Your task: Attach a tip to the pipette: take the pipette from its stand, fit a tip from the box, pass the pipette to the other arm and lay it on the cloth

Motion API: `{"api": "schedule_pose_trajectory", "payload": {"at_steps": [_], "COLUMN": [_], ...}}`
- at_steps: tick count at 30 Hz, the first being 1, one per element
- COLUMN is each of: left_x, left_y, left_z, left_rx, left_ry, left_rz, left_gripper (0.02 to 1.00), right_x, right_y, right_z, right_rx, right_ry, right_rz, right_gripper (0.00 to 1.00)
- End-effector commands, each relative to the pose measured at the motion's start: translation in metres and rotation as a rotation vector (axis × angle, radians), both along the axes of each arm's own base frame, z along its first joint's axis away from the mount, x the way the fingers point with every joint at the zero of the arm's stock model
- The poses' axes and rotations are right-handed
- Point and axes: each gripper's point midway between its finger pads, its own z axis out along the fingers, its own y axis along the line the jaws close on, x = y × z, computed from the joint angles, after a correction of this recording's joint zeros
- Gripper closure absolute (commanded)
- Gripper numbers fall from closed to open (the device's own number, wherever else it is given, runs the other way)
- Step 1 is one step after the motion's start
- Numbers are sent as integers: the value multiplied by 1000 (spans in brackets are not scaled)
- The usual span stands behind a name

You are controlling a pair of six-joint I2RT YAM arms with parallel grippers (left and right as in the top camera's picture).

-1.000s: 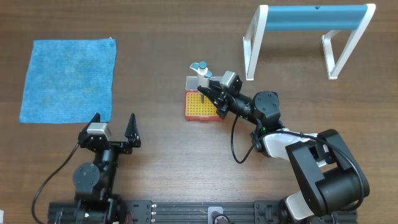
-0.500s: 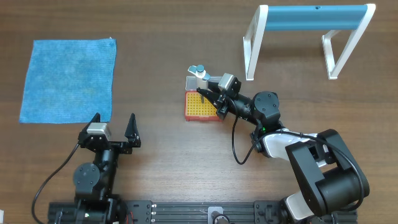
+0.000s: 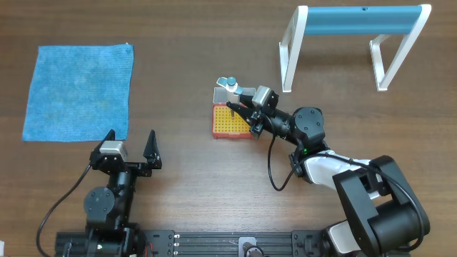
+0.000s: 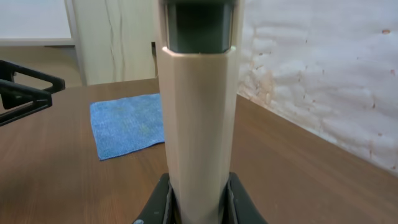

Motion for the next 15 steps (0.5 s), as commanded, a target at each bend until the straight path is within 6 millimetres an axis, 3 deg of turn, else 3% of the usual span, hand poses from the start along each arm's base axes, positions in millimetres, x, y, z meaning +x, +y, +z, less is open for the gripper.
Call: {"api": "schedule_pose_trajectory", "payload": {"at_steps": [1, 8, 15], "left_x": [0, 0, 0], "left_y": [2, 2, 2], "left_z": [-1, -1, -1], "left_rx": [11, 11, 11], "left_ry": [3, 3, 3], "left_rz": [11, 11, 11], "left_gripper": [23, 23, 20], "right_x": [-7, -8, -8], "right_y": [0, 4, 6], "right_z": [17, 46, 89], "right_rx": [8, 18, 41], "right_ry": [-62, -94, -157], "right_rz": [12, 40, 57], "right_gripper": [923, 923, 921]}}
